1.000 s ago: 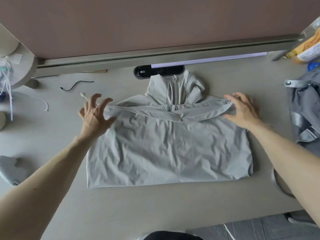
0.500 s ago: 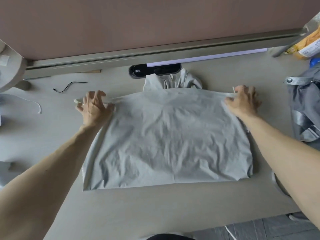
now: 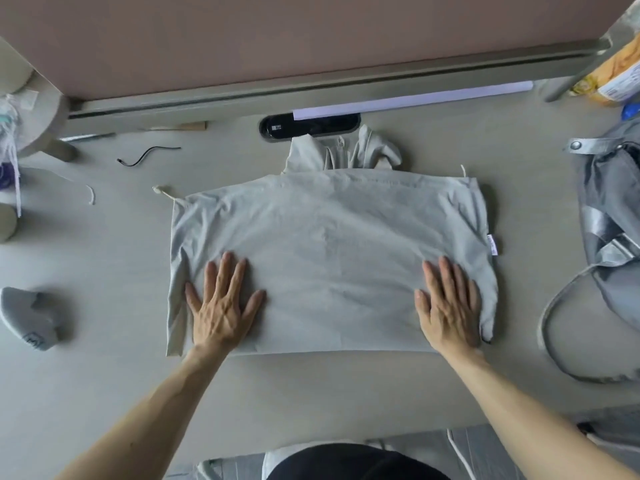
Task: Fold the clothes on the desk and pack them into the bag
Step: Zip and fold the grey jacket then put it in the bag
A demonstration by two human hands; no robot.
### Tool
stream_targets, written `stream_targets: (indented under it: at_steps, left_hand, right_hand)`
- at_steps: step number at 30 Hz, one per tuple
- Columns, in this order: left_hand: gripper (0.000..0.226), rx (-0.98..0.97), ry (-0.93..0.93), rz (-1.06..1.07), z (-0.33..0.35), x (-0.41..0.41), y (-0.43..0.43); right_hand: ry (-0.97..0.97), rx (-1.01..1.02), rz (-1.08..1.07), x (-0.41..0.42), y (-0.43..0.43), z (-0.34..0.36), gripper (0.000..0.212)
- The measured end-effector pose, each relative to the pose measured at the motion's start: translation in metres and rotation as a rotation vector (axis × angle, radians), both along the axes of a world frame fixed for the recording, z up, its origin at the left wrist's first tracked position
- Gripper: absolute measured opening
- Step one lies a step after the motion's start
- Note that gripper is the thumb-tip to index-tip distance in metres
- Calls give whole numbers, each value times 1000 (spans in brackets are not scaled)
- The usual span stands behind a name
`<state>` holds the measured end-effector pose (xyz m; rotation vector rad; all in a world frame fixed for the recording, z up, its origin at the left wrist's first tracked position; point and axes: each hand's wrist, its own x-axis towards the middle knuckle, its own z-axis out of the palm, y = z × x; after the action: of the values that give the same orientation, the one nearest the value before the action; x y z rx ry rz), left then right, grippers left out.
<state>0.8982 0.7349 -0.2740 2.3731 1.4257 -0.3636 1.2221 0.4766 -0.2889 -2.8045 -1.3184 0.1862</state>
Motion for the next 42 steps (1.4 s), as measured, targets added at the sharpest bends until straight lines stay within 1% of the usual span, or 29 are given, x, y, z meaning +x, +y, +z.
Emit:
stream_targets:
  at_steps: [4,8,11,14,18,20,22,24,26,27,29,30,32,34,36,39,42]
  left_hand:
    - [82,-21,30,32,1,-8,-25]
    - [87,-45,97,67,6,-25,-66]
    - [91,-63,124,158,9,-40,-79]
    - [96,-59,113,195,11,-56,-86]
    - [104,-71,13,347,15,-74,-93]
    - [100,-19,-91,453,23,-77,-93]
    - [92,-21,-226,566,31,-78,-85]
    - [89,-106,-317,666,41,-73,-67]
    - [88,-213,-346,756,46,-68,-44]
    - [90,-275,-350,793,50,-64,-33]
    - [105,-399,-379,823,54,-57,-15]
    - [110,-441,-409,810,56,-54,-10]
    - [108,-493,-492,757,58,-52,-6]
    - [110,-554,-620,700,58,-53,-6]
    - [120,-609,-704,620,56,-59,-6]
    - [127,-658,-733,492,58,-65,-5]
    - [120,-740,-710,367,67,-64,-4]
  right_hand:
    - [35,-16,-13,-3,-19,1,56]
    - [66,-42,18,-2,-62,8,58]
    - [78,-61,31,13,-88,12,58]
    - [101,-78,34,31,-101,14,59]
    - [127,-124,26,35,-98,20,60]
    - [144,-141,-28,35,-87,22,60]
    - [166,-129,-92,31,-71,29,60]
    - [164,-97,-66,19,-47,38,62]
    - [173,-68,27,-3,-20,45,64]
    - [199,-69,76,-16,-7,47,66]
    - [246,-99,151,-39,17,48,73]
    - [280,-136,168,-48,27,47,74]
    - [343,-216,173,-57,41,45,77]
    - [349,-276,179,-61,51,47,82]
    - [341,-307,201,-62,59,49,87]
    - [341,-329,236,-62,73,49,94]
    - [352,-382,260,-60,85,48,103]
